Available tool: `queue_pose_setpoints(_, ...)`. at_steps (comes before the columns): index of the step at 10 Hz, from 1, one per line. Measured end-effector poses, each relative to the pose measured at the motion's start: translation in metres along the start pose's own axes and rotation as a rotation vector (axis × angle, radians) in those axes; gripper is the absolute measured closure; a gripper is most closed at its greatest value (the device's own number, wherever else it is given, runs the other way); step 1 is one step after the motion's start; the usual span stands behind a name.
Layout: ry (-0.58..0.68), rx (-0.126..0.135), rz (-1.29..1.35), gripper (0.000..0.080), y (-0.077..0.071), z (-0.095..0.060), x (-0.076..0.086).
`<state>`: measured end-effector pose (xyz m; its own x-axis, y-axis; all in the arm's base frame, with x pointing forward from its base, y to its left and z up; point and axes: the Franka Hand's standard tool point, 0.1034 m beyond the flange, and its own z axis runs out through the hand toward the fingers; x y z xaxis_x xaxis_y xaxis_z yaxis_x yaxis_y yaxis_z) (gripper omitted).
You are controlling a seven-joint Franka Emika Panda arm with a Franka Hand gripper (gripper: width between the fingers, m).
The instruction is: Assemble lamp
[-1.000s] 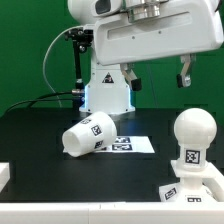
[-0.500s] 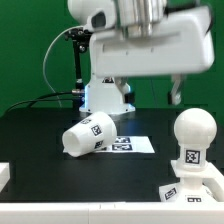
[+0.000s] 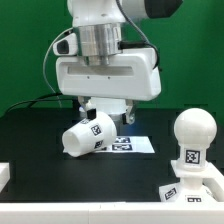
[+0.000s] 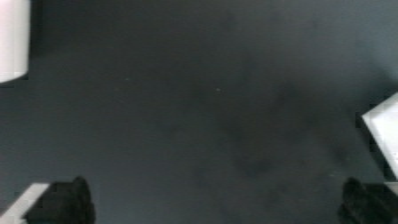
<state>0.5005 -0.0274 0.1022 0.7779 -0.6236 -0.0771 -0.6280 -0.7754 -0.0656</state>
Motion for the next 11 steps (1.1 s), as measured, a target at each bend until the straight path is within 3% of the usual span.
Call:
queue_pose_setpoints(3, -0.002, -0.006, -0.047, 0.0101, 0.006, 0.003, 0.0)
queue_pose_setpoints(6, -0.041, -0.055, -0.197, 0.0101, 0.059, 0.029, -0.002)
queue_pose_setpoints(7, -0.026, -0.061, -0.206, 0.0101, 0.067, 0.033, 0.002)
queue_pose_setpoints(9, -0.037, -0.063, -0.205, 0.0101, 0.067, 0.034, 0.001)
queue_pose_setpoints(11, -0.194, -0.062, -0.194, 0.0101, 0.07, 0.034, -0.006)
